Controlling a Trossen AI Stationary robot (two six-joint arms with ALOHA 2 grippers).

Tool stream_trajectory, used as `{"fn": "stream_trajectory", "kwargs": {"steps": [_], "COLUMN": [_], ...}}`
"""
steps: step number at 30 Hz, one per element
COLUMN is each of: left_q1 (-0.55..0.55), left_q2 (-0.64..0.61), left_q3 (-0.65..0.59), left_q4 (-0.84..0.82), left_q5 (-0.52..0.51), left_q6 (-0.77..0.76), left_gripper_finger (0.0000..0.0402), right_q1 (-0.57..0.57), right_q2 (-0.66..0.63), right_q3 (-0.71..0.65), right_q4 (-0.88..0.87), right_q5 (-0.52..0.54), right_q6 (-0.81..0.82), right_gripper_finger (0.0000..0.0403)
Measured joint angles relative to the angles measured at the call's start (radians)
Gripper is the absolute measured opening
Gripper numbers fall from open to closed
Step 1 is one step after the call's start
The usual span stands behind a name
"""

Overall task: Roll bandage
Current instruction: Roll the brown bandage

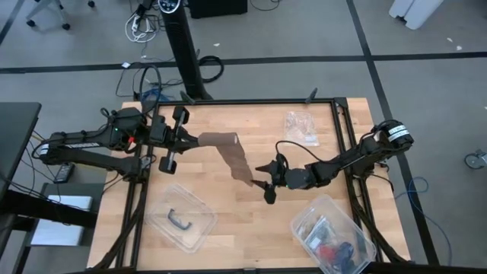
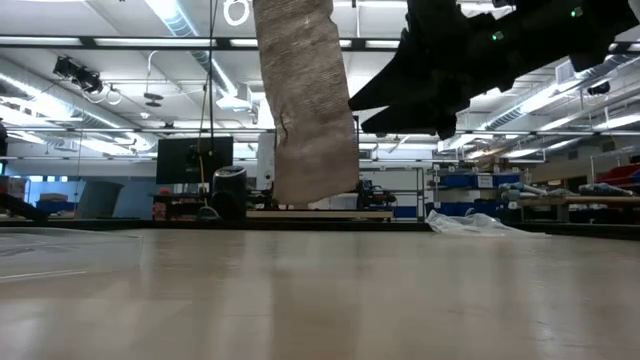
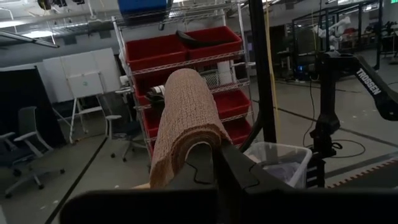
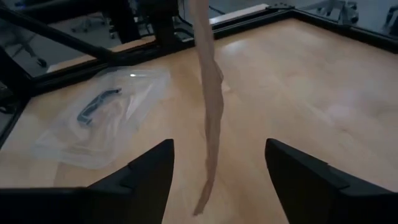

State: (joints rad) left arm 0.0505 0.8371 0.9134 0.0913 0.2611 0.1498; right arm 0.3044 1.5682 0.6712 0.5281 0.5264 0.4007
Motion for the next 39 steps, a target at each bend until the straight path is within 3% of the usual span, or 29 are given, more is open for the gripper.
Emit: {"fn": "stream_trajectory", "kwargs": {"steps": [5,15,18,23,25,29,33,39], "left_q1": [0.0,0.0,0.0,0.002,0.003,0.004,0.005,0.042], "left_q2": [0.0,0.0,0.0,0.0,0.0,0.0,0.0,0.001], "left_q3": [0.0,0.0,0.0,0.0,0.0,0.0,-0.01,-0.065], "left_q4": [0.005,0.03,0.034,0.026,0.003,-0.065,-0.11,-0.124], "left_q5": [-0.007,-0.013,-0.016,-0.03,-0.05,-0.142,-0.223,-0.256], "left_q6": [0.003,0.008,0.024,0.031,0.045,0.092,0.133,0.159], "left_gripper_finger": [0.0,0.0,0.0,0.0,0.0,0.0,0.0,0.0], "right_q1": [-0.02,-0.033,-0.036,-0.026,-0.012,0.032,0.096,0.179], "right_q2": [0.0,0.017,0.073,0.158,0.163,0.141,0.101,0.067], "right_q3": [0.0,0.0,0.0,0.036,0.06,0.107,0.174,0.324], "right_q4": [0.034,0.044,0.094,0.165,0.172,0.155,0.086,-0.084], "right_q5": [-0.083,-0.087,-0.096,-0.138,-0.166,-0.243,-0.251,-0.209], "right_q6": [-0.009,-0.009,-0.02,-0.073,-0.09,-0.084,-0.092,-0.169], "right_gripper_finger": [0.0252,0.0219,0.0174,0.0043,0.0013,0.0004,0.0003,0.0001]}}
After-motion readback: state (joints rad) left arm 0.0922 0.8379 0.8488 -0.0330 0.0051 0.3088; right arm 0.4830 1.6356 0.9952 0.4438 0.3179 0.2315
